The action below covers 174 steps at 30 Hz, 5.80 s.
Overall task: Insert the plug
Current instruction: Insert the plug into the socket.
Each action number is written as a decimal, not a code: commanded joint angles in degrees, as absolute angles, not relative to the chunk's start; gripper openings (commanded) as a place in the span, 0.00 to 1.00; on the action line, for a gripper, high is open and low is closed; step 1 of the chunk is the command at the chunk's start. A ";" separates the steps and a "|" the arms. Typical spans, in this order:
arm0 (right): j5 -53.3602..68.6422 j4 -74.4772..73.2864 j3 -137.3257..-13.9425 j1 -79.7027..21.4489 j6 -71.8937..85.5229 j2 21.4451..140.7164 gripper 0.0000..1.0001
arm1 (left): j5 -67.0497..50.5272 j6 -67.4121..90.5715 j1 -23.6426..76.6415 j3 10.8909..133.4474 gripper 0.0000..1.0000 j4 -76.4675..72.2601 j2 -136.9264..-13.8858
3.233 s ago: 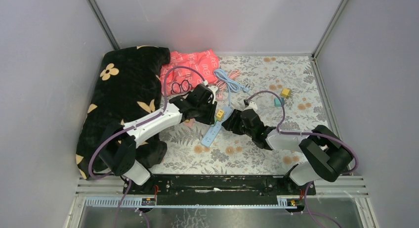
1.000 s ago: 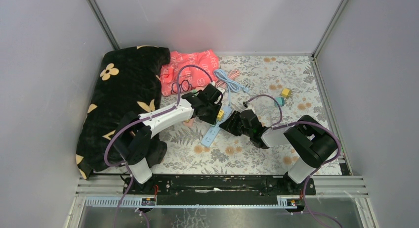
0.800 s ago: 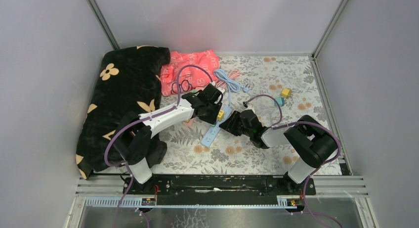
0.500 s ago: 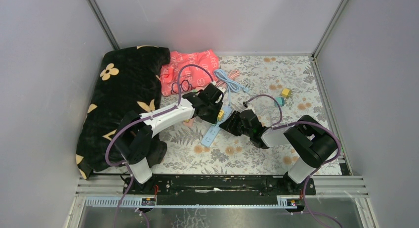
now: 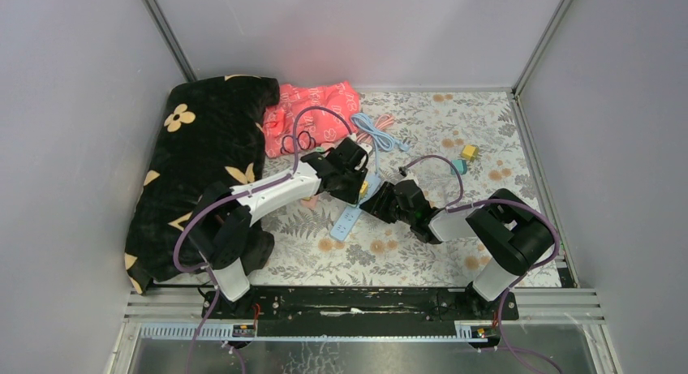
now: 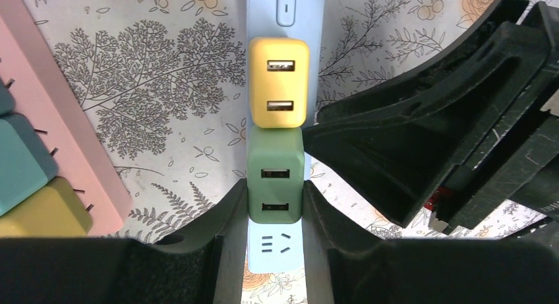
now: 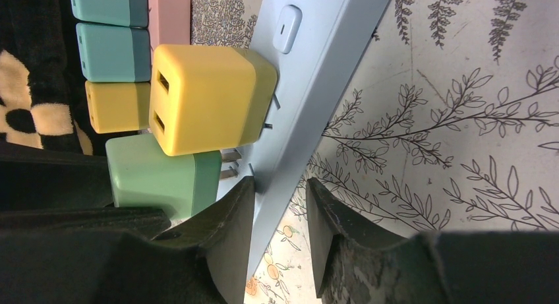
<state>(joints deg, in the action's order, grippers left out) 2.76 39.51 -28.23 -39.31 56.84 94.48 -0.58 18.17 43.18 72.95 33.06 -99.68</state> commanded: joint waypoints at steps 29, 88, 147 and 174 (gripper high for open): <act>3.46 38.23 -28.39 -39.02 55.77 95.91 0.41 | 4.28 17.10 44.21 75.24 0.00 36.70 -101.00; 4.92 39.29 -27.97 -39.01 56.51 96.94 0.41 | 1.17 18.19 47.21 75.95 0.00 36.40 -104.00; 4.93 40.43 -26.15 -38.52 57.98 97.74 0.29 | 0.83 20.13 47.29 68.15 0.00 31.20 -110.68; 4.31 39.39 -25.93 -38.58 57.13 95.92 0.30 | 2.40 21.79 47.03 70.42 0.55 33.60 -106.23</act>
